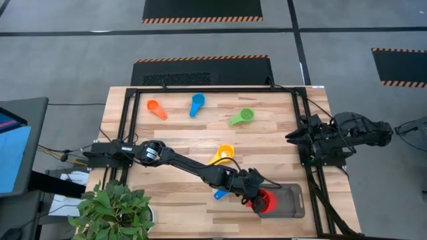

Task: Nest measuring cups in basket
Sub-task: Put the red measuring cup into the black bin

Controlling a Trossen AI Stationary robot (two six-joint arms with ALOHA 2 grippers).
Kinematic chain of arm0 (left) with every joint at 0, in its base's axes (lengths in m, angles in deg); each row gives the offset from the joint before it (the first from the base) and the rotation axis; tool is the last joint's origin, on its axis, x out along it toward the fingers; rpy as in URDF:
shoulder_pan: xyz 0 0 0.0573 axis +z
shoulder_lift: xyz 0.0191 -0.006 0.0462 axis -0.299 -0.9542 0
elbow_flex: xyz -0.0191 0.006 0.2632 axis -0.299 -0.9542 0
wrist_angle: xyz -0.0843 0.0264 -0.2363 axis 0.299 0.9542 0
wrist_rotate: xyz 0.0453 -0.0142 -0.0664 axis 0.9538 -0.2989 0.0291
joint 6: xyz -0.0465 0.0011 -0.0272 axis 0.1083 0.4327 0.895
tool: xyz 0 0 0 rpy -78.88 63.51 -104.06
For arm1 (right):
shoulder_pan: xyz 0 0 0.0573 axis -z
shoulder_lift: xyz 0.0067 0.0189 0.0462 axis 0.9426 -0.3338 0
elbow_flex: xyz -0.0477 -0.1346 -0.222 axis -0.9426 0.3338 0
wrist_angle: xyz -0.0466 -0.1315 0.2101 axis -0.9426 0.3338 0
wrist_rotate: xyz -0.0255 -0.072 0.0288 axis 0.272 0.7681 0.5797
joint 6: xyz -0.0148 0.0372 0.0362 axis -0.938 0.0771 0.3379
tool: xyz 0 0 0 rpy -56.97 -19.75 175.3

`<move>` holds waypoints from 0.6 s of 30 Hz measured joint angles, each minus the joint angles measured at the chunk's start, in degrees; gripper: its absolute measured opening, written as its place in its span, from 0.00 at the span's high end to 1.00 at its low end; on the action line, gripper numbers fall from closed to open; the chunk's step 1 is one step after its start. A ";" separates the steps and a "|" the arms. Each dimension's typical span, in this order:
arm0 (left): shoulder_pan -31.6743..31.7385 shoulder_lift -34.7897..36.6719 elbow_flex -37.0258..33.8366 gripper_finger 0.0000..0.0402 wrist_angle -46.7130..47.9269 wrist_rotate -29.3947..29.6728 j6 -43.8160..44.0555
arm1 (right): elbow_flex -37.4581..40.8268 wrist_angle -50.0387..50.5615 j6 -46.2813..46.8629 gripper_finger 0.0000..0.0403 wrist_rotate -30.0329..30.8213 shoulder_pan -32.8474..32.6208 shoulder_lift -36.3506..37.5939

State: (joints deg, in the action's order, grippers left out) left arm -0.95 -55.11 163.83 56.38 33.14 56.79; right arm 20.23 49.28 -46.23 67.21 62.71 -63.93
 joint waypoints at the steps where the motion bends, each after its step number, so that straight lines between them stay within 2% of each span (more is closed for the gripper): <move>1: 0.00 0.00 0.00 1.00 0.02 0.14 1.96 | 0.00 0.00 0.01 0.71 0.00 0.00 0.00; 3: 0.10 0.00 0.00 1.00 0.04 0.87 4.26 | 0.01 0.00 0.03 0.71 0.00 0.00 0.00; 7: 0.18 0.00 0.00 1.00 -0.74 1.02 0.09 | 0.00 0.00 0.03 0.71 0.00 0.00 0.00; 11: 0.20 0.00 0.00 1.00 -0.93 0.01 -0.44 | 0.00 0.02 0.03 0.71 0.00 0.00 0.00; 18: 0.17 0.00 0.00 0.92 -0.90 -0.02 -0.21 | 0.00 0.02 0.07 0.71 0.00 0.00 0.00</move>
State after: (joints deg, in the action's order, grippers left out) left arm -0.78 -55.11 163.83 55.48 33.12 56.58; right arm 20.23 49.30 -46.16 67.21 62.71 -63.93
